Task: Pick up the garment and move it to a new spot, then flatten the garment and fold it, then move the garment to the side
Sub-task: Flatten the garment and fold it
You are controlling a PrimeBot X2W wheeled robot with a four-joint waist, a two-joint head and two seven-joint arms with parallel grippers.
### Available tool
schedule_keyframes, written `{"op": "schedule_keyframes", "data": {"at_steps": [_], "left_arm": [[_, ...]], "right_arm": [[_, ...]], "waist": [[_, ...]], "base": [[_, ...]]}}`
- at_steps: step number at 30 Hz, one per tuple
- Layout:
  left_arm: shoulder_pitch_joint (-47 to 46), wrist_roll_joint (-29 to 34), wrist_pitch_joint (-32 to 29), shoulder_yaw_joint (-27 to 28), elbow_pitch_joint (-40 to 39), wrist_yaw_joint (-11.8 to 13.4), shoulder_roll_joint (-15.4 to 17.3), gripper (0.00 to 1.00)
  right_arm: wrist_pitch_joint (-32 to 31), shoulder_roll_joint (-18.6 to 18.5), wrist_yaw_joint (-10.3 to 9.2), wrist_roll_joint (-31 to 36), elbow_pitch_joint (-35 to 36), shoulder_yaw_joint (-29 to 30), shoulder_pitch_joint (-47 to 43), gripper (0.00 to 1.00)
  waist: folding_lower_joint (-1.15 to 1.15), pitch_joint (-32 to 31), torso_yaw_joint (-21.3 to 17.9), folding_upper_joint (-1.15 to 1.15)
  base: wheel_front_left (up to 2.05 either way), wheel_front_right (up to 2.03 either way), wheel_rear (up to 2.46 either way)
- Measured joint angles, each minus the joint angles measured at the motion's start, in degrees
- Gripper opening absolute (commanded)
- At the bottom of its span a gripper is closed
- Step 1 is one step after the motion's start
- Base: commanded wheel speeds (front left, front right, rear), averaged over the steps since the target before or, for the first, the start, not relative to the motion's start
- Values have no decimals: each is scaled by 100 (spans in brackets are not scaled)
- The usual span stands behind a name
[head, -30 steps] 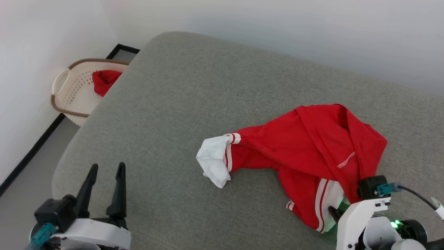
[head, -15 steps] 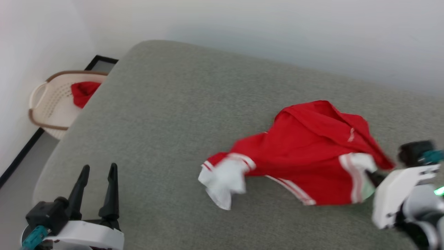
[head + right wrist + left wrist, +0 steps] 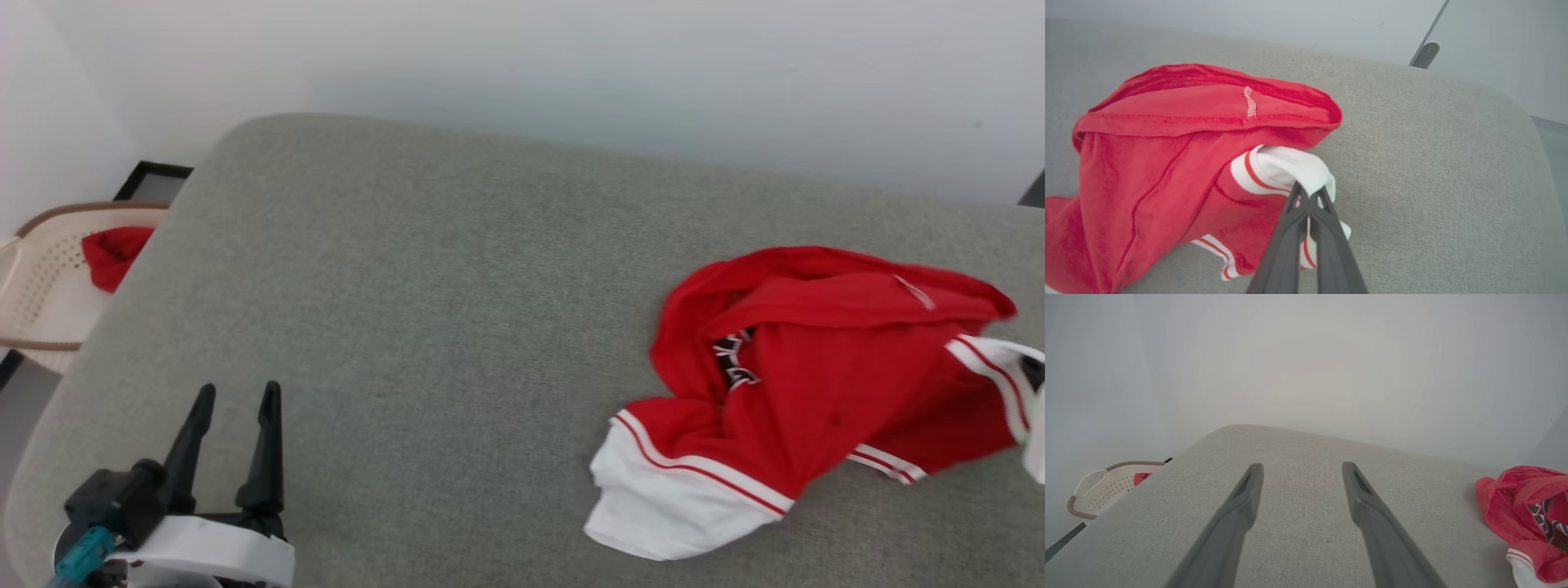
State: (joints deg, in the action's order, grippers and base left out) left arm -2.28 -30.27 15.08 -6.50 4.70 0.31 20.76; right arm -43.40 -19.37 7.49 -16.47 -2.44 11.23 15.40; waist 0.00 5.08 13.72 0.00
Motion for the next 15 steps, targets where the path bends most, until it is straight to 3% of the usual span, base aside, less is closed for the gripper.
{"op": "schedule_keyframes", "data": {"at_steps": [4, 14, 15], "left_arm": [[-45, 0, -11, -63, 38, -34, -4, 100], [-94, -10, -44, -123, 94, -81, 24, 100], [-96, -18, -47, -131, 93, -85, 38, 100]], "right_arm": [[113, -87, 1, 86, -375, 243, -67, 0], [432, 130, 1, 12, -1171, 339, -316, 0], [469, 129, 1, 31, -1193, 297, -315, 8]], "waist": [[0, 7, -97, 0], [0, 19, -205, 0], [0, 14, -217, 0]], "base": [[0, 0, 0], [0, 0, 0], [0, 0, 0]]}}
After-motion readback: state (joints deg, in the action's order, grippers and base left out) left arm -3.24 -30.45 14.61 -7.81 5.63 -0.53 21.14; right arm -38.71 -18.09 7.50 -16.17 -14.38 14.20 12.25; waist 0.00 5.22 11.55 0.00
